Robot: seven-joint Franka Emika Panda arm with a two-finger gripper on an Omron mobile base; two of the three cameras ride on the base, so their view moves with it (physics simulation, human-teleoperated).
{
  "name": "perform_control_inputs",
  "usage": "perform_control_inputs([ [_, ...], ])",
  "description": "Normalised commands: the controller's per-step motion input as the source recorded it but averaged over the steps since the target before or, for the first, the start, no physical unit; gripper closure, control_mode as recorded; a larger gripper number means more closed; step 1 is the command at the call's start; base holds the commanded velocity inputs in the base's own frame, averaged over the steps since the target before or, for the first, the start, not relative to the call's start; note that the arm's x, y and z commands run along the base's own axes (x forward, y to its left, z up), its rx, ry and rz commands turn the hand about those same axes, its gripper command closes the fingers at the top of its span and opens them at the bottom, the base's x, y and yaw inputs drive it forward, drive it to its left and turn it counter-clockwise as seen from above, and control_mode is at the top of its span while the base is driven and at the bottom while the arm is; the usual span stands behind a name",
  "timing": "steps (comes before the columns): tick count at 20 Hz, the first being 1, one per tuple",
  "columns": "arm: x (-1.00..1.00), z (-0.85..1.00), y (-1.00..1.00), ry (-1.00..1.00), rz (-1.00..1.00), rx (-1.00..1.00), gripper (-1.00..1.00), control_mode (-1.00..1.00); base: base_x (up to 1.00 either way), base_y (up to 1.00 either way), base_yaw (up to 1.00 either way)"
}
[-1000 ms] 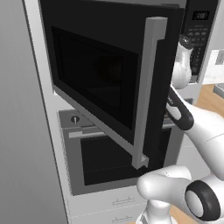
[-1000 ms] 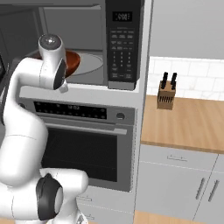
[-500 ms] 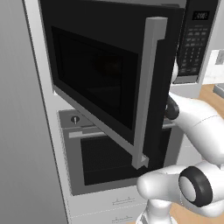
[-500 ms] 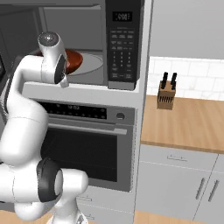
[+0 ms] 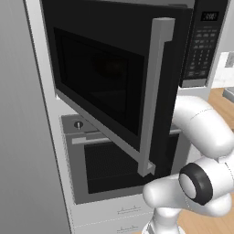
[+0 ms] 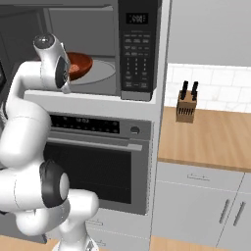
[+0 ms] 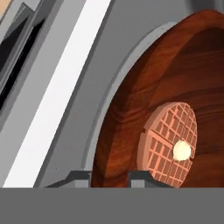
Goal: Open the microwave, place the bowl with waffle inside the microwave, then close the microwave door and turn it on.
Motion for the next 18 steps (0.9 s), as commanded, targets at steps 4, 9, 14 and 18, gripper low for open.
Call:
perform_control_inputs([
  [4,0.18,0.0,0.03,0.0,-0.09,0.0,-1.0,-1.0,0.0,0.0,0.0],
  [9,0.02,0.0,-0.06,0.0,-0.05,0.0,-1.0,-1.0,0.0,0.0,0.0],
  [14,-0.18,0.0,-0.28,-0.01,-0.02,0.0,-1.0,-1.0,0.0,0.0,0.0],
  [18,-0.31,0.0,-0.3,-0.09,0.0,0.0,-1.0,-1.0,0.0,0.0,0.0],
])
